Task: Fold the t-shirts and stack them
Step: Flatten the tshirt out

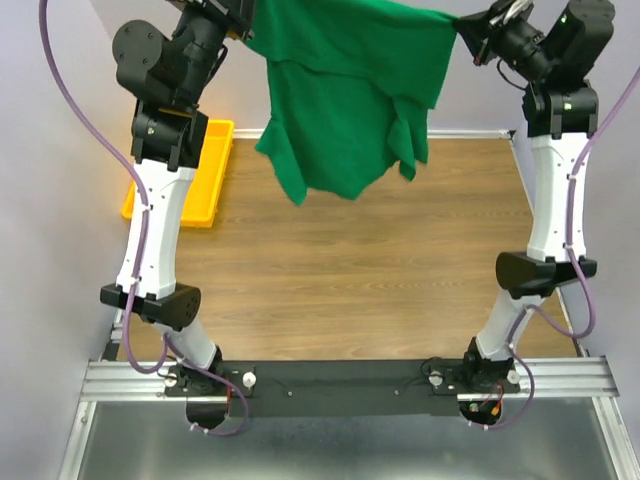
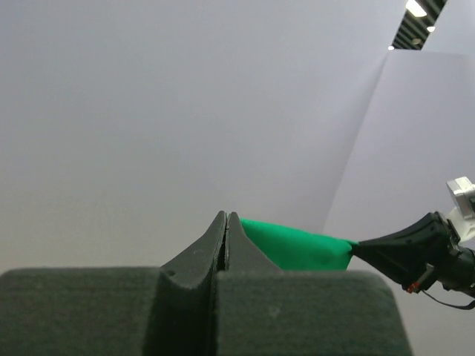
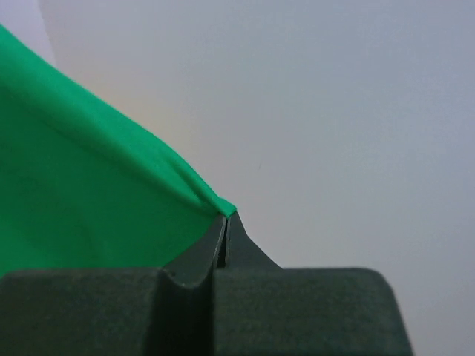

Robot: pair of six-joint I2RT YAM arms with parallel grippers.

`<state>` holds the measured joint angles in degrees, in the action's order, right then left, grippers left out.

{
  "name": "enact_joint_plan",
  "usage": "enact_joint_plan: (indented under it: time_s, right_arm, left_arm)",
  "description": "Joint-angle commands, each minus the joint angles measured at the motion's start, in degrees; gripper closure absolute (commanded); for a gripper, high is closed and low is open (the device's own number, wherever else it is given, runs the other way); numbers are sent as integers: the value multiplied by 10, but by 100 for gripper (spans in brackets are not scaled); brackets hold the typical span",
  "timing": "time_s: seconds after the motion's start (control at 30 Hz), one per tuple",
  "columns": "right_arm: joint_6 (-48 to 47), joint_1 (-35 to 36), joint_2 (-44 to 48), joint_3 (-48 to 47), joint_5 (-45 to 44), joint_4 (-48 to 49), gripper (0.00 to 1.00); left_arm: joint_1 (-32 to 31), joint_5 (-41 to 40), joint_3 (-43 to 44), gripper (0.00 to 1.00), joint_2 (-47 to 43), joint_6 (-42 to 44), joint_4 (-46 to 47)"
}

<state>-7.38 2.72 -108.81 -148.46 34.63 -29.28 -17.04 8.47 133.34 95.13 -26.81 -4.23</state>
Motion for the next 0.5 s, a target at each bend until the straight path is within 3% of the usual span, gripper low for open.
enact_joint_plan:
  time_s: [0.0,0.07,0.1,0.13,0.2,0.27,0.3,0.37,0.4,0.47]
  right_arm:
    - [10,-1,71,20,-19,30,99]
    - [-20,-2,168,186,-13,37,99]
    - [-59,-1,233,301,-17,36,99]
    - [-77,-2,234,302,-23,36,99]
    - [-128,-2,335,463,-35,34,99]
    - [-175,-2,430,603,-57,24,99]
    - [-191,-1,459,639,-68,12,100]
    - [-228,-2,513,702,-94,-45,100]
    - [-240,-2,527,759,-104,-66,99]
    - [-271,-1,555,821,-116,-122,99]
  left_arm:
    - [16,112,40,100,-24,-26,40]
    - [16,158,-49,100,-92,-25,69]
    - [15,186,-161,100,-150,-37,100]
    - [15,203,-218,100,-180,-43,116]
    - [8,227,-380,100,-240,-55,149]
    - [-22,248,-483,100,-321,-78,157]
    - [-41,249,-580,100,-346,-86,155]
    - [-75,237,-675,100,-415,-132,139]
    - [-122,226,-766,100,-438,-153,131]
    - [-168,183,-856,100,-498,-223,93]
